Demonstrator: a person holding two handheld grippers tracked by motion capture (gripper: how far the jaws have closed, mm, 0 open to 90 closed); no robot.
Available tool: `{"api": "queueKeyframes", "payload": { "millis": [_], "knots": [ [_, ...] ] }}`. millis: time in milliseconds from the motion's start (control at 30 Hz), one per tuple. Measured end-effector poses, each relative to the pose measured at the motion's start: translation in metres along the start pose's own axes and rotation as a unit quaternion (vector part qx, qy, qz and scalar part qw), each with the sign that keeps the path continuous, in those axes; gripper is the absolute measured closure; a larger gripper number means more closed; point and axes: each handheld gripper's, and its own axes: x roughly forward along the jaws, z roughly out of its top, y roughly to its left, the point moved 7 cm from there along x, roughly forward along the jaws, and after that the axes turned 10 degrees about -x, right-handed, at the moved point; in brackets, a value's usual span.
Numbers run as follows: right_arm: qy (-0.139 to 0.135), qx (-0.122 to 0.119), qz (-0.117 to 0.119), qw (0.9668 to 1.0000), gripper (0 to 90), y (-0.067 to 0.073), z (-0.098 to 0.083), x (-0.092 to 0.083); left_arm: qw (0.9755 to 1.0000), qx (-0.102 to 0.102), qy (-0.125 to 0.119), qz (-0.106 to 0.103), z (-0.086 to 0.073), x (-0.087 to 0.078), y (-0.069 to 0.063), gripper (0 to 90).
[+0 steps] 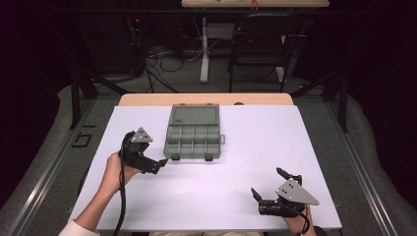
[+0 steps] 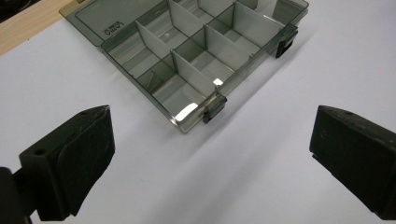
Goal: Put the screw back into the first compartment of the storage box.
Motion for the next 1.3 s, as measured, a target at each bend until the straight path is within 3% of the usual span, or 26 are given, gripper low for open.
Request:
{"api": "queueKeyframes", "payload": {
  "millis": [233,400,667,800,1000,1300],
  "knots": [
    [0.000,-0.001,0.001,1.0000,0.0,0.000,0.000,0.000,0.9992,-0.014,-0.036,-0.003,-0.030,-0.005,-0.005,0.0],
    [0.001,-0.003,0.002,1.0000,0.0,0.001,0.000,0.000,0.9974,-0.029,-0.066,-0.002,-0.050,-0.008,-0.006,0.0],
    [0.003,-0.001,0.000,1.0000,0.0,0.001,0.000,0.000,0.9950,-0.047,-0.088,-0.007,-0.081,-0.005,-0.006,0.0],
    [0.004,-0.003,0.002,1.0000,0.0,0.001,0.000,0.000,0.9922,-0.044,-0.115,-0.018,-0.090,-0.008,-0.009,0.0],
    [0.003,-0.003,0.002,1.0000,0.0,0.001,0.000,0.000,0.9893,-0.021,-0.142,-0.026,-0.099,-0.013,-0.015,0.0],
    [0.005,-0.003,0.002,1.0000,0.0,0.001,0.000,0.000,0.9893,-0.004,-0.143,-0.028,-0.112,-0.016,-0.024,0.0]
  ]
}}
